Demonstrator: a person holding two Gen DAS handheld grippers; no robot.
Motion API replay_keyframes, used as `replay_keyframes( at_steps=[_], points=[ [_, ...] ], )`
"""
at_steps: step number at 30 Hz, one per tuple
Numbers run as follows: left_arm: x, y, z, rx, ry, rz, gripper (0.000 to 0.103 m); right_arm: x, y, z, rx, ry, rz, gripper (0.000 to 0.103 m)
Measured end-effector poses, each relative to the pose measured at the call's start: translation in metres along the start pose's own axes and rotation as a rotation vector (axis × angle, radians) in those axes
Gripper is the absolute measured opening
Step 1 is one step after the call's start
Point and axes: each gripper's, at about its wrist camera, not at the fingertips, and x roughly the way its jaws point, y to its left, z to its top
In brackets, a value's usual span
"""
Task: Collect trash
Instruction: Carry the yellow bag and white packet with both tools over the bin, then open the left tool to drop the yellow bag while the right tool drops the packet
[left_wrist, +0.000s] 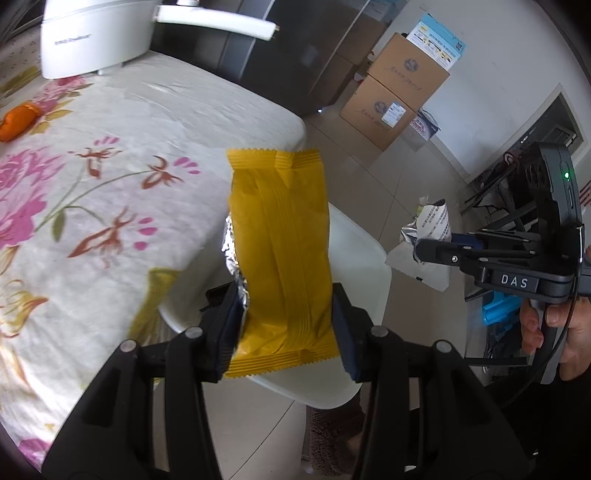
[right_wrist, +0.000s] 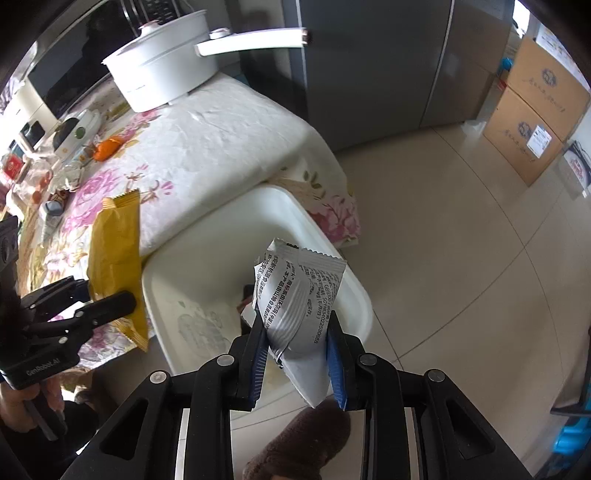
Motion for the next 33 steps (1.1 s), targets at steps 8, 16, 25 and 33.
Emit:
replay_keyframes(
  at_steps=[8, 16, 25, 33],
  points=[
    [0.0, 0.003, 0.006, 0.009, 0.009, 0.083, 0.082, 0.004, -0.004, 0.001, 0.003, 0.007, 0.0, 0.03],
    [-0.018, 0.01, 0.0, 0.046, 0.009, 0.154, 0.088, 0.007, 0.003, 0.005, -0.005, 0.014, -0.001, 0.03],
    [-0.056, 0.04, -0.016, 0.027, -0.004, 0.233, 0.09, 0.01, 0.019, 0.013, 0.004, 0.007, -0.004, 0.053],
    [-0.09, 0.07, -0.026, -0.041, -0.039, 0.307, 0.096, 0.011, 0.032, 0.026, 0.066, 0.002, 0.038, 0.069]
  ],
)
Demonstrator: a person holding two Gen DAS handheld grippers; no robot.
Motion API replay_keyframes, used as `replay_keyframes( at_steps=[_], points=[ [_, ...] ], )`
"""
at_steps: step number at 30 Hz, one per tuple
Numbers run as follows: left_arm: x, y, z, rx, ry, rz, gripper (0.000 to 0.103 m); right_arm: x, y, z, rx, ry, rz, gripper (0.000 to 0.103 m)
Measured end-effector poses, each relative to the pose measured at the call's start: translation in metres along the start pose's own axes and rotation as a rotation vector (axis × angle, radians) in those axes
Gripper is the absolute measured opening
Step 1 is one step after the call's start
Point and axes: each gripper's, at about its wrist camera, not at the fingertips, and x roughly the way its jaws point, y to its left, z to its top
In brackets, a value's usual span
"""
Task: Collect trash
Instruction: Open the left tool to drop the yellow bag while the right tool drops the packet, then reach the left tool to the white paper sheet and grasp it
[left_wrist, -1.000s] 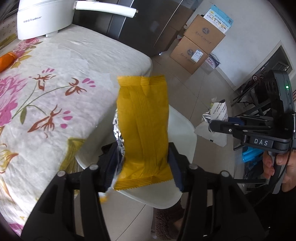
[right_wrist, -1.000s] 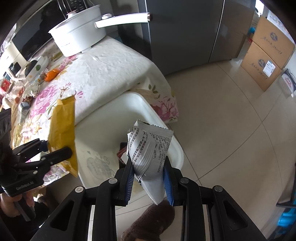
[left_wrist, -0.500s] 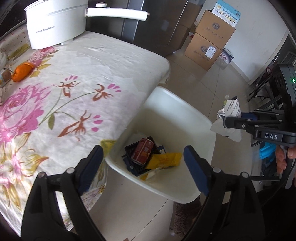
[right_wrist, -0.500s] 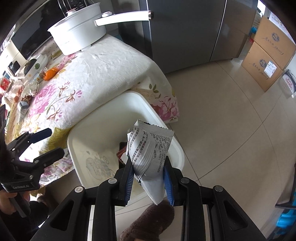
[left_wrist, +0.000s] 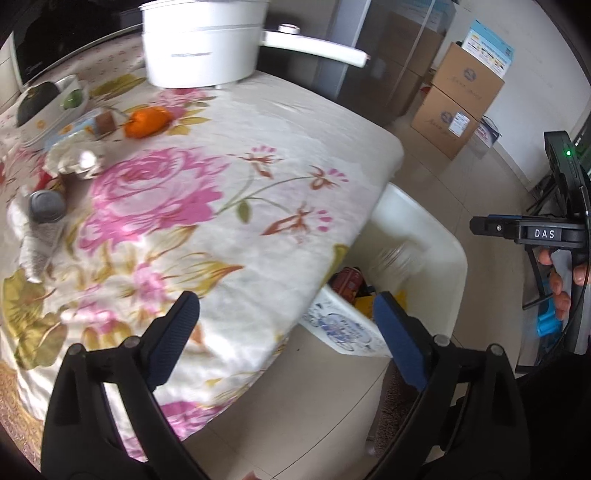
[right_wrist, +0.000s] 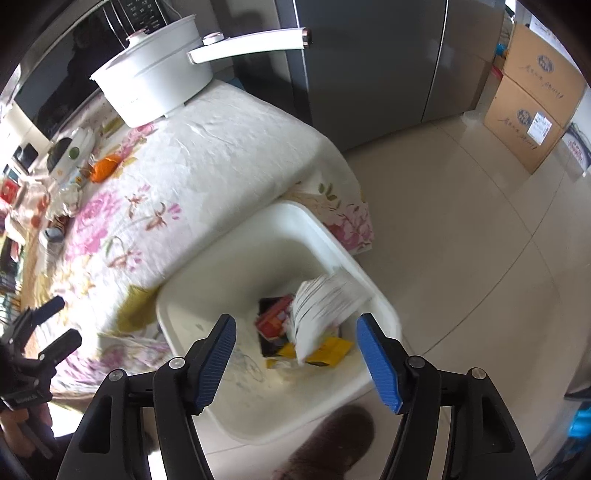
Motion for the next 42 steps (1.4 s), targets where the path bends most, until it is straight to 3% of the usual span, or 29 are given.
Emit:
replay_keyframes(
  at_steps=[16, 23, 30, 38, 42],
  points=[
    [-0.033, 0.083, -0.009, -0.125, 0.005, 0.117, 0.1, 0.017, 0.084, 0.017, -0.099, 0.014, 0.046, 0.073],
    [-0.04, 0.131, -0.004, -0.231, 0.013, 0.152, 0.101, 0.022, 0.124, 0.025, -0.134, 0.011, 0.066, 0.076],
    [-0.019, 0.186, 0.001, -0.304, 0.065, 0.222, 0.102, 0.035, 0.164, 0.038, -0.16, 0.019, 0.086, 0.077],
    [-0.006, 0.222, 0.021, -0.397, -0.028, 0.216, 0.102, 0.057, 0.19, 0.047, -0.174, 0.056, 0.093, 0.077],
    [0.011, 0.23, 0.026, -0.415, -0.034, 0.232, 0.101, 0.062, 0.195, 0.048, -0.195, 0.059, 0.073, 0.077]
  ],
)
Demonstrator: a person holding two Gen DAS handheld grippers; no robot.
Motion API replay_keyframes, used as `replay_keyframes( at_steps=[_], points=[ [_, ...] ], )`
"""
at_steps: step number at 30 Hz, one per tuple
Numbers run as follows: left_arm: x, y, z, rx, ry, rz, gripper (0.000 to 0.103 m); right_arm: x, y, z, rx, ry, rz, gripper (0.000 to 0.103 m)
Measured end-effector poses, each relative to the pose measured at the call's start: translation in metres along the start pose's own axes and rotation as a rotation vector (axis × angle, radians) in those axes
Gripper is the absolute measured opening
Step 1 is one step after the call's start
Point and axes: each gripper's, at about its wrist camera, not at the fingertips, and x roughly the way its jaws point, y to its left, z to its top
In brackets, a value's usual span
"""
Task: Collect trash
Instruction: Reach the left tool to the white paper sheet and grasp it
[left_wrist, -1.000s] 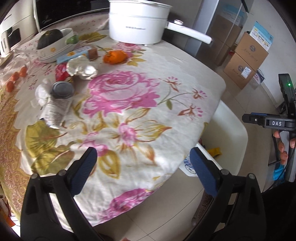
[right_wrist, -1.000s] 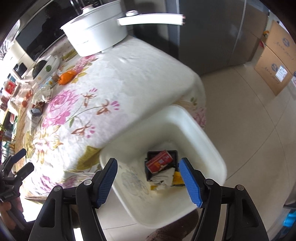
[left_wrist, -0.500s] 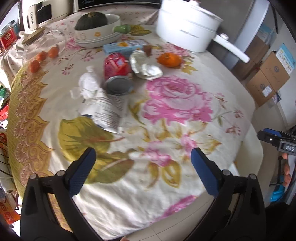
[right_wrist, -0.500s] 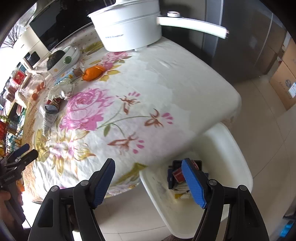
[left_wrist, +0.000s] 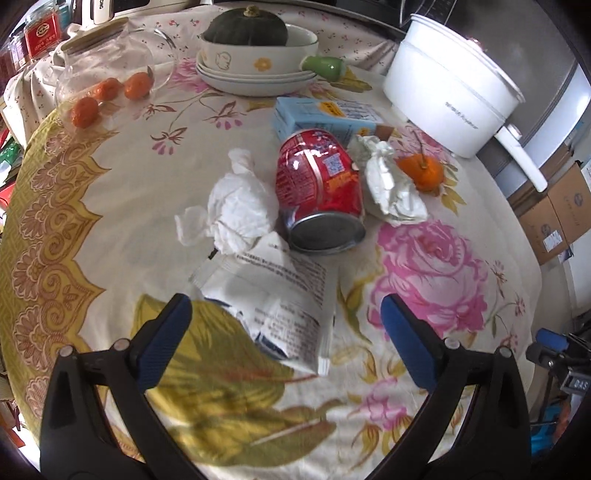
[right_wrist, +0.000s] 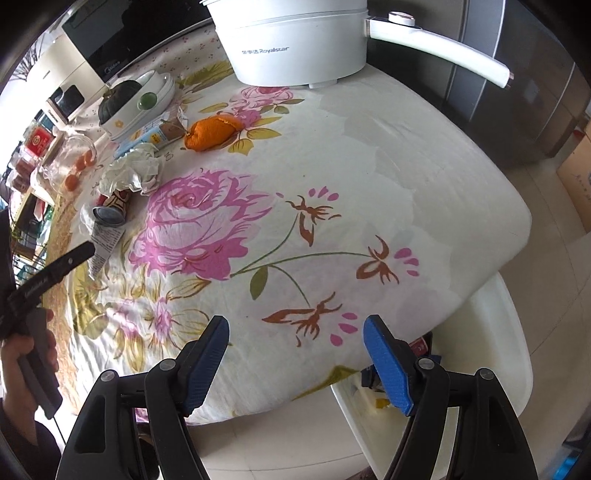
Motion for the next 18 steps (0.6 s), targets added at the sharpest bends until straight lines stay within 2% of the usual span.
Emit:
replay_keyframes(
  at_steps=[4, 5, 8, 10, 11, 12, 14, 18],
  points=[
    [0.017, 0.001, -0.001, 0.002, 0.011, 0.03, 0.089, 0.004, -0.001, 0.0, -0.004, 0.004, -0.022, 0.077],
    [0.016, -0.001, -0.002, 0.021, -0.009, 0.049, 0.087, 0.004, -0.002, -0.001, -0.004, 0.008, -0.021, 0.077],
    [0.016, 0.0, -0.002, 0.04, -0.019, 0.084, 0.072, 0.005, -0.002, -0.002, -0.012, 0.011, -0.024, 0.077],
    [0.012, 0.004, -0.004, 0.035, -0.024, 0.069, 0.063, 0.005, -0.001, -0.002, -0.013, 0.011, -0.025, 0.077],
    [0.01, 0.007, -0.005, 0.031, -0.02, 0.058, 0.053, 0.004, 0.0, -0.002, -0.012, 0.011, -0.026, 0.077],
    [0.007, 0.012, -0.006, 0.026, -0.014, 0.038, 0.047, 0.004, 0.0, -0.003, -0.013, 0.01, -0.026, 0.077],
    [0.004, 0.017, -0.009, 0.022, 0.004, 0.011, 0.041, 0.003, 0.004, -0.004, -0.017, 0.008, -0.028, 0.077],
    [-0.009, 0.027, -0.021, 0.027, 0.032, -0.027, 0.034, 0.004, 0.013, -0.007, -0.034, 0.006, -0.033, 0.077]
  ],
)
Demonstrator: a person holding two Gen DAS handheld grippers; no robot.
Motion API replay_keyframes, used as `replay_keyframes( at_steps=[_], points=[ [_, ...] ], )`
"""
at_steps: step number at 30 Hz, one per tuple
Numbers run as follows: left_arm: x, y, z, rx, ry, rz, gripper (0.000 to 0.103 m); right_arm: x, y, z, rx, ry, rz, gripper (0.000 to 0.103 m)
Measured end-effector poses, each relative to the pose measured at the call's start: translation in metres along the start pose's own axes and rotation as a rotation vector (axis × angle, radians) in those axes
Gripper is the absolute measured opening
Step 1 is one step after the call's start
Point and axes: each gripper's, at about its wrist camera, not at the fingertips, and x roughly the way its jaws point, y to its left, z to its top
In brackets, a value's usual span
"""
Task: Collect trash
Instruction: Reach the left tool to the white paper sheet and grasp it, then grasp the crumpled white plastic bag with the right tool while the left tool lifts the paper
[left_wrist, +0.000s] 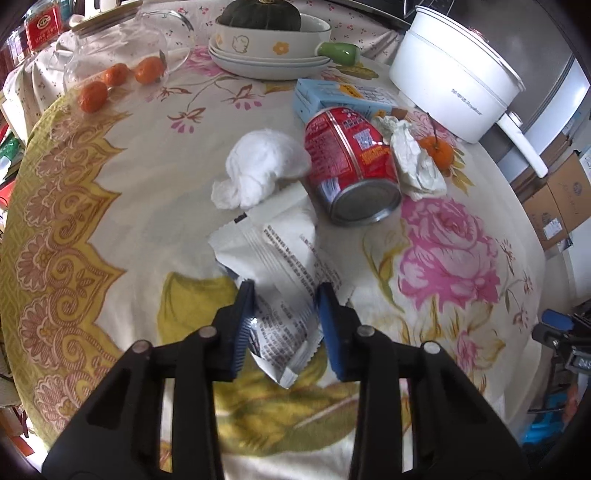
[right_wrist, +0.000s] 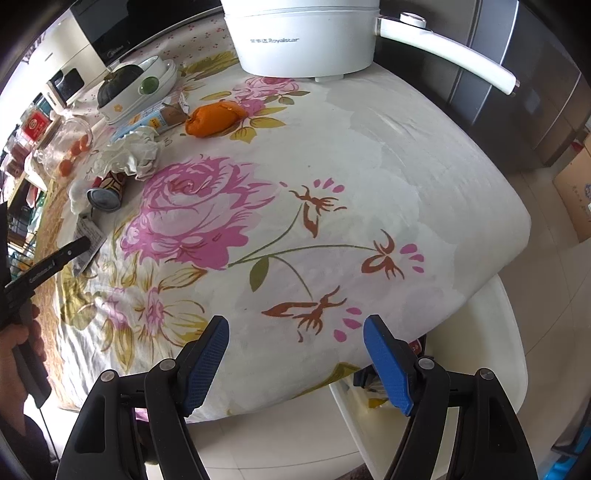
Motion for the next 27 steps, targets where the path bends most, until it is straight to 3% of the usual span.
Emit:
replay_keyframes(
  at_steps=[8, 15, 23, 27],
  points=[
    [-0.043, 0.015, -0.02, 0.012, -0.017, -0.056, 0.031, 0.002, 0.037, 0.004, -0.05, -0.006, 0.037, 0.077],
    [-0.078, 0.037, -0.021, -0.039, -0.085, -0.091, 0.03, 0.006, 0.086, 0.046, -0.05, -0.04, 0.127, 0.077],
    [-0.095, 0.05, -0.025, -0.072, -0.119, -0.123, 0.03, 0.033, 0.124, 0.115, 0.127, -0.054, 0.307, 0.077],
    [-0.094, 0.056, -0.025, -0.087, -0.109, -0.135, 0.03, 0.046, 0.136, 0.142, 0.197, -0.058, 0.319, 0.077]
  ],
)
